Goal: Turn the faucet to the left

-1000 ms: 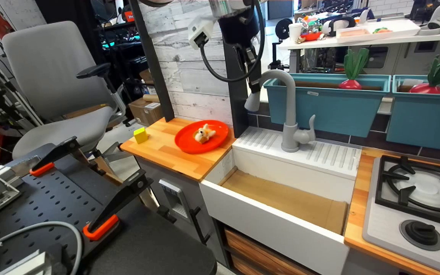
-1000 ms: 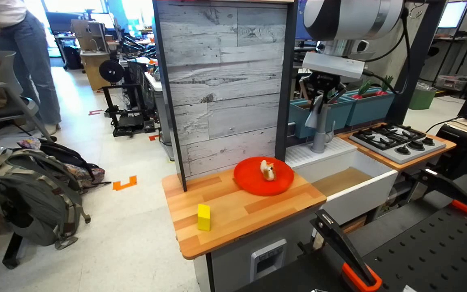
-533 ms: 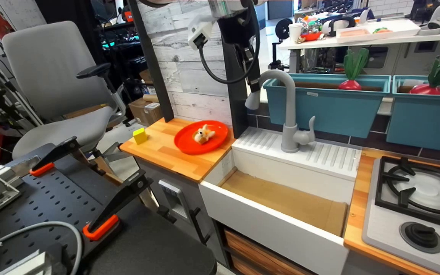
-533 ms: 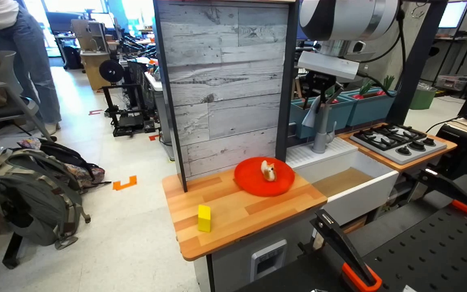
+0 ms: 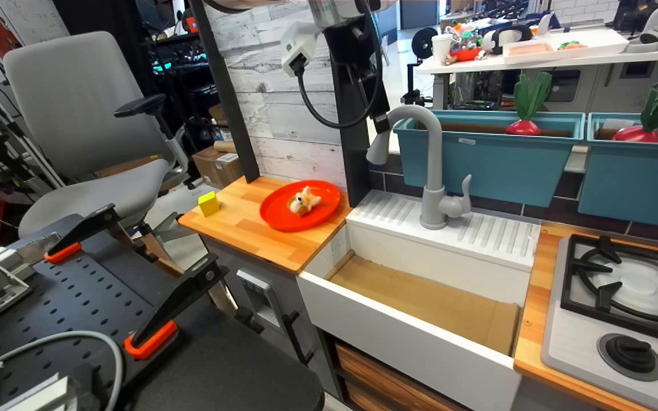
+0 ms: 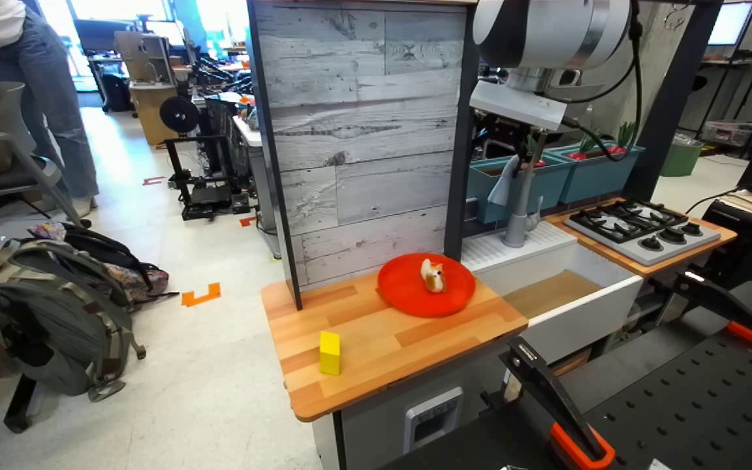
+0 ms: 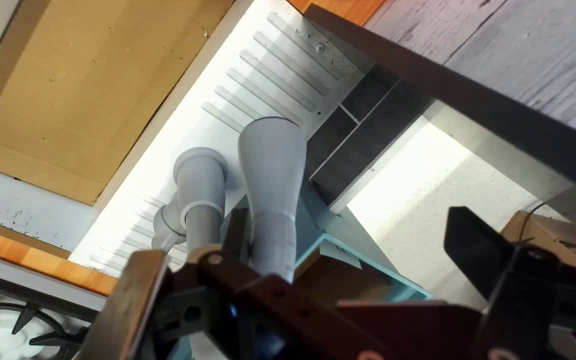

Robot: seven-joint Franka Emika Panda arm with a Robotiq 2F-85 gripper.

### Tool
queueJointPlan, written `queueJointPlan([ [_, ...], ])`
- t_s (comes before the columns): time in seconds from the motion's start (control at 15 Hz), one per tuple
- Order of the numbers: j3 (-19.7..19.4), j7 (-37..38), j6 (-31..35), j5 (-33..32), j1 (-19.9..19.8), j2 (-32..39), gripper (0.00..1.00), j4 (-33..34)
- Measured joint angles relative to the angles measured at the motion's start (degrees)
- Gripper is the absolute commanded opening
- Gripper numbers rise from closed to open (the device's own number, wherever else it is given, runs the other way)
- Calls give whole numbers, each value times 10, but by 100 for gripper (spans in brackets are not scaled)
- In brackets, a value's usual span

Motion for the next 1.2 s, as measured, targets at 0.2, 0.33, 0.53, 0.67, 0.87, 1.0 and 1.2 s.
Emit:
queueJointPlan([
  [0.2, 3, -9, 3, 13, -3, -1, 100, -2],
  [0.33, 4, -24, 3, 20, -7, -8, 100, -8],
  [0.53, 4, -52, 3, 20, -18, -36, 100, -32],
  [0.67, 1, -80, 3, 19, -24, -63, 100, -62],
  [0.87, -4, -124, 2, 13, -25, -108, 100, -122],
  [1.0, -8, -137, 3, -7, -17, -136, 100, -163],
  [1.2, -11, -138, 3, -51, 10, -173, 100, -222],
])
